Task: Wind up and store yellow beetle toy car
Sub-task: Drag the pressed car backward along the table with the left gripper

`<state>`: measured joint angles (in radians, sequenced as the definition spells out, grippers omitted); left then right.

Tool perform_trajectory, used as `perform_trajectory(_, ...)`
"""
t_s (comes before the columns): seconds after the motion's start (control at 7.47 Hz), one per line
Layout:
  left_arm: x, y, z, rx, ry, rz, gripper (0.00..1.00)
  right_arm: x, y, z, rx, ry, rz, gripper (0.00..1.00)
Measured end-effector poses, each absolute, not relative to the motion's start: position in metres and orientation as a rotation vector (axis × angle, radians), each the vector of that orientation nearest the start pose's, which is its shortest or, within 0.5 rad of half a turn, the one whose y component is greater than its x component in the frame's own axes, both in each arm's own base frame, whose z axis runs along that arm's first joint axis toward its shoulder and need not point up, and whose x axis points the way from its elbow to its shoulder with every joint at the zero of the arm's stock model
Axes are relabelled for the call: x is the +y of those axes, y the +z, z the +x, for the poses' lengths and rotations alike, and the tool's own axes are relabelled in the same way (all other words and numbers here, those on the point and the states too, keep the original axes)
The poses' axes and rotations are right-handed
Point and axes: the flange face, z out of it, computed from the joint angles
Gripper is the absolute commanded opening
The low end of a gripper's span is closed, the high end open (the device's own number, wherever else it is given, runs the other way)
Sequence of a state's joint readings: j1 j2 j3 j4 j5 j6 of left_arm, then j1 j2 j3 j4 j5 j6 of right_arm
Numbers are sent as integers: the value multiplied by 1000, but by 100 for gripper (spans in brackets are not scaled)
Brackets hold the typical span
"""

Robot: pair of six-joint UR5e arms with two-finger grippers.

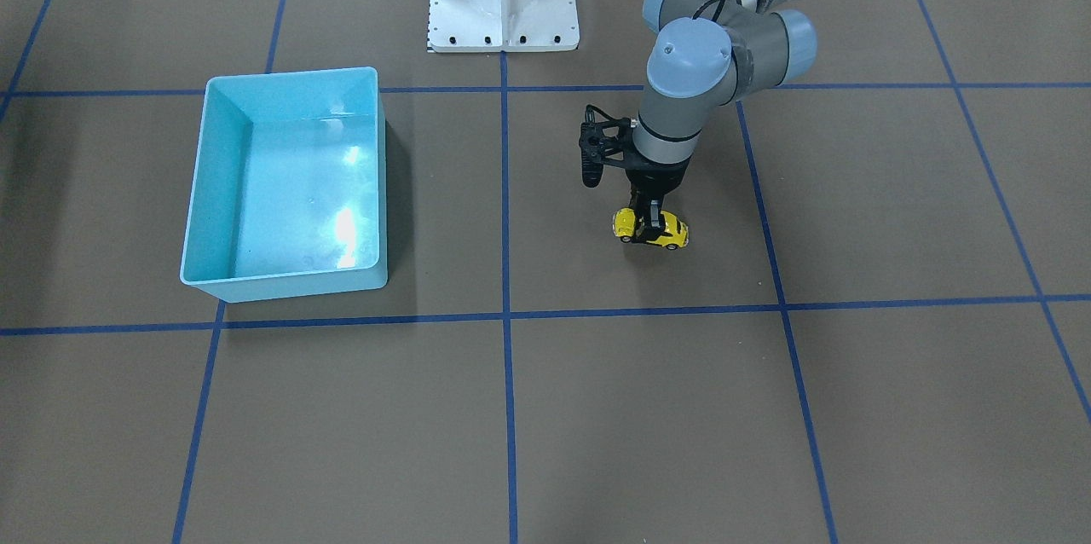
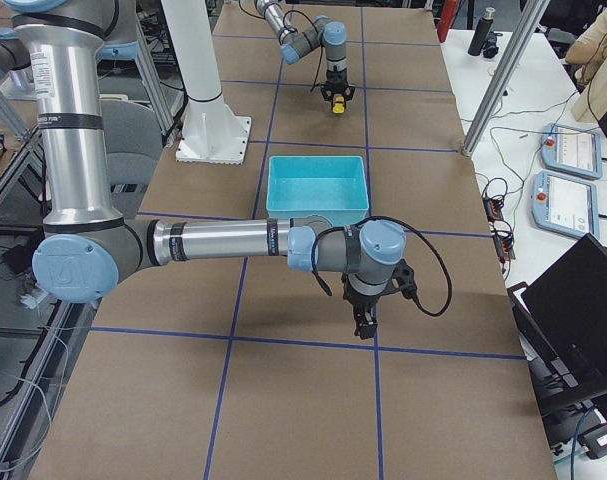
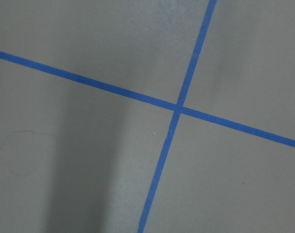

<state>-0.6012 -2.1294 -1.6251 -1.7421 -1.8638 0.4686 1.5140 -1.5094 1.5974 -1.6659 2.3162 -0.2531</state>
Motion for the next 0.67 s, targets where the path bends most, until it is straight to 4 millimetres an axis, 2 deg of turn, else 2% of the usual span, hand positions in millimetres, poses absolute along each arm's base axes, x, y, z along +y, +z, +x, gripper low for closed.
perform_trajectory(0.67, -467, 287, 512, 602, 1428, 756, 0, -520, 624, 36, -747, -294, 70, 100)
